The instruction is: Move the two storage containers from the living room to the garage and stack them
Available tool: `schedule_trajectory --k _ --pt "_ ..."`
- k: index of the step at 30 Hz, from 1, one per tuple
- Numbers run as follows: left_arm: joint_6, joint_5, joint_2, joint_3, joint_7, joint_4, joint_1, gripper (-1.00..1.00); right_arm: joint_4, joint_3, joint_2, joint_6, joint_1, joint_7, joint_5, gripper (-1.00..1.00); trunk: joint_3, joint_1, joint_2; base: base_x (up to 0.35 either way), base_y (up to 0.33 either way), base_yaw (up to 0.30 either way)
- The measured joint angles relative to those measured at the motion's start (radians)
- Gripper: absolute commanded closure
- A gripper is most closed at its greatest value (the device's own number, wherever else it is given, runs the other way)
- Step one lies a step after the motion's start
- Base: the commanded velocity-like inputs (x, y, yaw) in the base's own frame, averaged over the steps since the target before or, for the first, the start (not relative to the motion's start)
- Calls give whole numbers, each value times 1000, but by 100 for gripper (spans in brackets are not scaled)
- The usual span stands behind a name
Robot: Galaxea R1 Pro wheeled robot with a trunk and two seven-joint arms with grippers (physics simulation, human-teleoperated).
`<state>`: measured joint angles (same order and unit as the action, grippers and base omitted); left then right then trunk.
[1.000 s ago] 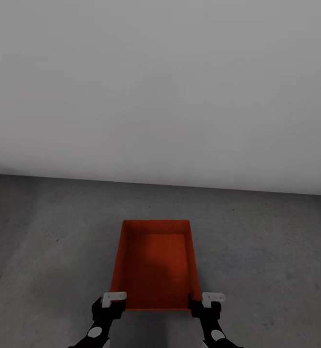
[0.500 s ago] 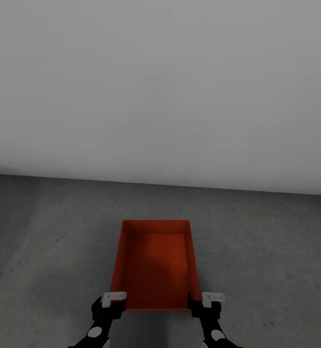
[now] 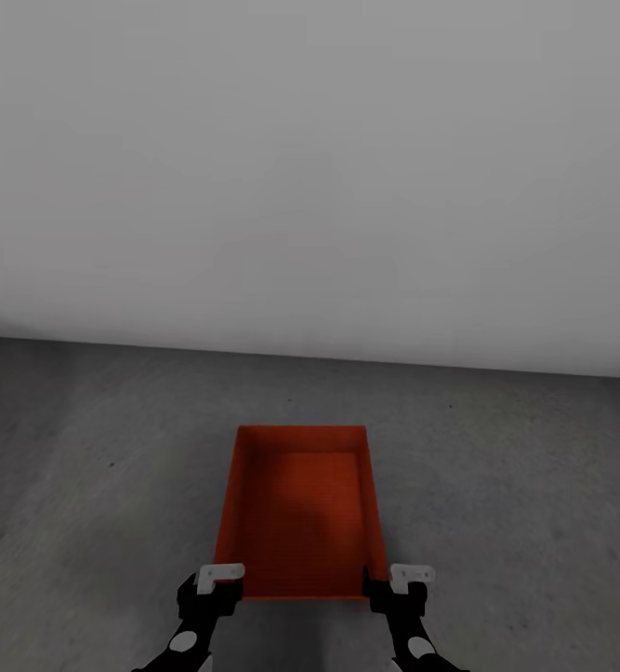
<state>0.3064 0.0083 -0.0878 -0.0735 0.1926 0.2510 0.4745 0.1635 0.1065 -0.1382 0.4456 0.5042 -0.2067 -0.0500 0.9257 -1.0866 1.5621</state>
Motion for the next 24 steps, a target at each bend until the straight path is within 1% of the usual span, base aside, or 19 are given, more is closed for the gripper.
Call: schedule_trajectory --k 24 --pt "1 -1 1 -1 0 0 0 -100 0 0 0 0 0 0 0 -100 -75 92 -168 0 0 0"
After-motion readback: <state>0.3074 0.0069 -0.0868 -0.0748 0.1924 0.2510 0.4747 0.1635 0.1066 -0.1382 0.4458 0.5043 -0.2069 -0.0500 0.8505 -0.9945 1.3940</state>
